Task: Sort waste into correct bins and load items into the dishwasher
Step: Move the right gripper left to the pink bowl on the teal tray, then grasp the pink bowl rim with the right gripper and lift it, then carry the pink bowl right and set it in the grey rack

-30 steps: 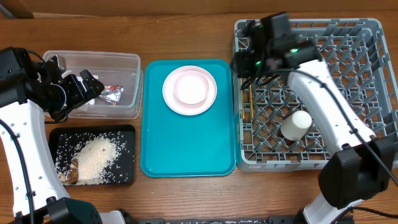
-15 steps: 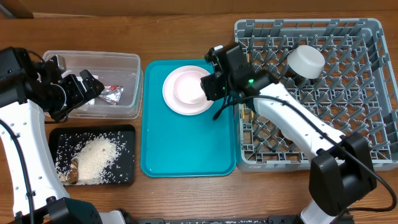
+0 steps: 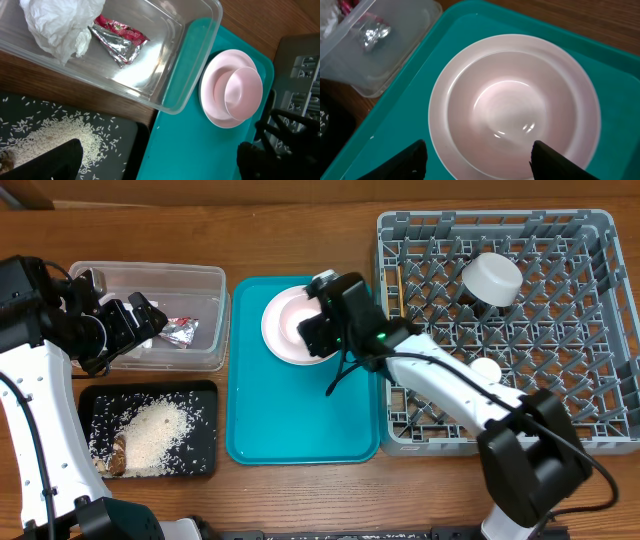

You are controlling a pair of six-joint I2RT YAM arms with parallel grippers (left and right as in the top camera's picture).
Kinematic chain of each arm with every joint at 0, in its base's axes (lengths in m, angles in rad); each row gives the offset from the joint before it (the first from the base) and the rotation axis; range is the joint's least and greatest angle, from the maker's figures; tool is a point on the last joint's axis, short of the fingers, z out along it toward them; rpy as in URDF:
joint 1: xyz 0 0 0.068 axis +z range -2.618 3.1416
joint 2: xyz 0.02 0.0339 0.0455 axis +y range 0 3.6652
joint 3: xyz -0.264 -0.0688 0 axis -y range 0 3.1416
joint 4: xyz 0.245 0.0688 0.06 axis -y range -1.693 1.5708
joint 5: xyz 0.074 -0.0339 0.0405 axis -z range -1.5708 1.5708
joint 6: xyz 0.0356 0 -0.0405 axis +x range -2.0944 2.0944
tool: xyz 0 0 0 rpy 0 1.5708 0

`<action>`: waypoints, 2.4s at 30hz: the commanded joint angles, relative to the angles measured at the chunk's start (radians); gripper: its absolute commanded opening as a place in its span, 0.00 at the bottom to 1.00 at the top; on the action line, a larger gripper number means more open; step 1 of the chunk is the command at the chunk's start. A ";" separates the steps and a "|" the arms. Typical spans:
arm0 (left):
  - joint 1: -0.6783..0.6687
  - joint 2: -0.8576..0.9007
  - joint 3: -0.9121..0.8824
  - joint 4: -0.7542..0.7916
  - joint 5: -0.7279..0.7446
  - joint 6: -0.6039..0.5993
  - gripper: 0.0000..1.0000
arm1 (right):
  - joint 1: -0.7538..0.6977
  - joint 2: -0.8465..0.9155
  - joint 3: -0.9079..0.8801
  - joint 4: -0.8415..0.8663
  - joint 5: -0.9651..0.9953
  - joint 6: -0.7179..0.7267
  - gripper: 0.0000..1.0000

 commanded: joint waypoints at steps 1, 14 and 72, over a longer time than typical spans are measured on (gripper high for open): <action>-0.002 -0.008 0.018 0.002 -0.006 -0.014 1.00 | 0.045 0.064 -0.012 0.042 -0.019 -0.070 0.69; -0.002 -0.008 0.017 0.002 -0.006 -0.014 1.00 | 0.077 0.171 -0.009 0.095 0.057 -0.198 0.55; -0.002 -0.008 0.018 0.002 -0.006 -0.014 1.00 | -0.820 -0.028 -0.025 -0.393 -1.167 0.052 0.04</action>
